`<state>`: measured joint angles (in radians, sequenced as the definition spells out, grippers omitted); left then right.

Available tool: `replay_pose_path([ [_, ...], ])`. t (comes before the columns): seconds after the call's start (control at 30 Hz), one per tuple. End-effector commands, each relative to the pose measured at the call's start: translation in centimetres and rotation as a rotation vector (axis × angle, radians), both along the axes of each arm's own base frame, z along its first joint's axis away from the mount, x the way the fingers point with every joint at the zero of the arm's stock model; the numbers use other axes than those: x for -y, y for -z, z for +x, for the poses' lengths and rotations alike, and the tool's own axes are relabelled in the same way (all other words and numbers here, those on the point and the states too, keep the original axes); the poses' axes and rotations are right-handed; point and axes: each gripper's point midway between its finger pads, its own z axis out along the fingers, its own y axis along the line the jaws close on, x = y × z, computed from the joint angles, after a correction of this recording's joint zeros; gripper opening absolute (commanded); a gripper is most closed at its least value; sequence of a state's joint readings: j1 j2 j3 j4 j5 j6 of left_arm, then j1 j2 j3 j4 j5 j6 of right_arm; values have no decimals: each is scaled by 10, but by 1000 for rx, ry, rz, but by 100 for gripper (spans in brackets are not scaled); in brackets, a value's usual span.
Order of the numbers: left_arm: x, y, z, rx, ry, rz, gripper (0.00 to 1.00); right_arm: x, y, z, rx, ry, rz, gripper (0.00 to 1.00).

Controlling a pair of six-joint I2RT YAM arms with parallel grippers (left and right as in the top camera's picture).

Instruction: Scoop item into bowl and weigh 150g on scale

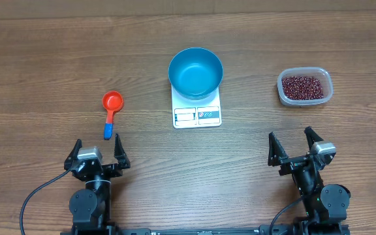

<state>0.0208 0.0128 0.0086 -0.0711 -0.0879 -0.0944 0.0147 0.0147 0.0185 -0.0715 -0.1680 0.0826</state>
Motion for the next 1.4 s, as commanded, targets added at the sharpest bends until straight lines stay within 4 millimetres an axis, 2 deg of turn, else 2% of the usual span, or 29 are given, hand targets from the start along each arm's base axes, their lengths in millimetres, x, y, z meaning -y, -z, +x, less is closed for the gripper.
replay_pose_path([
  [0.0,-4,-1,-1,5,-21,21,100,0,2,0,3,5,6,100],
  [0.73,-4,-1,-1,6,-21,21,100,0,2,0,3,5,6,100],
  [1.07,5,-2,0,6,32,18,100,0,2,0,3,5,6,100],
  [1.37,12,-34,-3,39,73,17,100,0,2,0,3,5,7,100],
])
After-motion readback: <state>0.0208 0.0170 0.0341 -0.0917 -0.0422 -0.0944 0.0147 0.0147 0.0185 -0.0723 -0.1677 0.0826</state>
